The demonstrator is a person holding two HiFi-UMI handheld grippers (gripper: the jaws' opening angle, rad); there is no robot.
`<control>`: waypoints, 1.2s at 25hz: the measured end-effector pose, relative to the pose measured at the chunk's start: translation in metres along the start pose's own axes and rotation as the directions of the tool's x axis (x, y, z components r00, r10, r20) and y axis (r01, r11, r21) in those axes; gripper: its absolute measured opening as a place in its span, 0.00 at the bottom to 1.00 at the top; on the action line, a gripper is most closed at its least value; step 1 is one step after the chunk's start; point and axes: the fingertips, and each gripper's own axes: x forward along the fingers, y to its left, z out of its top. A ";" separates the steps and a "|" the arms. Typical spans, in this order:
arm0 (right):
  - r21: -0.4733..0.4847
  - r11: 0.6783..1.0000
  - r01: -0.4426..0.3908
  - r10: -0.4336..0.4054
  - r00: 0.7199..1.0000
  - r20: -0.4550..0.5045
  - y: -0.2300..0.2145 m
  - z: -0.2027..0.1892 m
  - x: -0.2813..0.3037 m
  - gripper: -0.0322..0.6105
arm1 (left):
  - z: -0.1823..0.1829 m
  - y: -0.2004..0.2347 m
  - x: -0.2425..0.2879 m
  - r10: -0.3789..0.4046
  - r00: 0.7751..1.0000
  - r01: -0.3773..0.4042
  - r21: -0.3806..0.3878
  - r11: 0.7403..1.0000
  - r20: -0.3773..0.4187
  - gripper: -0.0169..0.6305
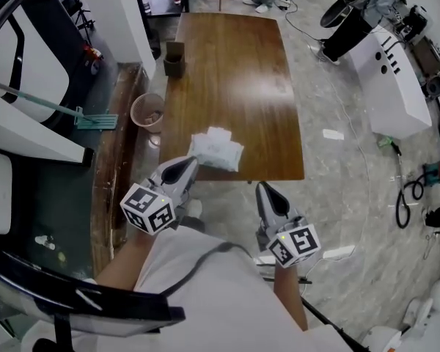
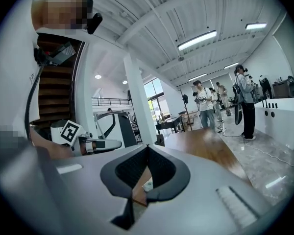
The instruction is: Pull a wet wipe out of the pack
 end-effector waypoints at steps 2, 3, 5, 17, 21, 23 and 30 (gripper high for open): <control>-0.020 1.000 0.008 -0.008 1.000 -0.017 0.000 -0.001 0.014 0.06 | -0.003 0.013 0.005 -0.011 0.999 0.011 0.006 1.000 -0.031 0.04; -0.029 0.999 0.013 -0.014 1.000 -0.024 0.000 -0.001 0.020 0.06 | -0.006 0.019 0.008 -0.023 0.999 0.023 0.009 1.000 -0.049 0.04; -0.039 0.999 0.027 -0.028 0.999 -0.030 -0.001 -0.001 0.034 0.06 | -0.010 0.029 0.015 -0.052 0.995 0.054 0.017 0.998 -0.082 0.10; -0.031 0.995 0.095 -0.097 0.993 -0.060 -0.008 -0.002 0.088 0.06 | 0.000 0.070 0.050 -0.126 0.983 0.134 0.058 0.989 -0.131 0.07; -0.059 0.994 0.089 -0.094 0.993 -0.078 -0.015 0.001 0.106 0.06 | 0.011 0.090 0.049 -0.131 0.985 0.137 0.043 0.990 -0.114 0.05; -0.072 0.994 0.082 -0.089 0.992 -0.090 -0.018 0.002 0.115 0.06 | 0.013 0.100 0.049 -0.126 0.985 0.131 0.037 0.991 -0.114 0.04; -0.076 0.997 0.020 -0.029 0.992 -0.123 -0.022 0.002 0.145 0.06 | 0.007 0.120 0.053 -0.068 0.990 0.069 0.006 0.998 -0.123 0.04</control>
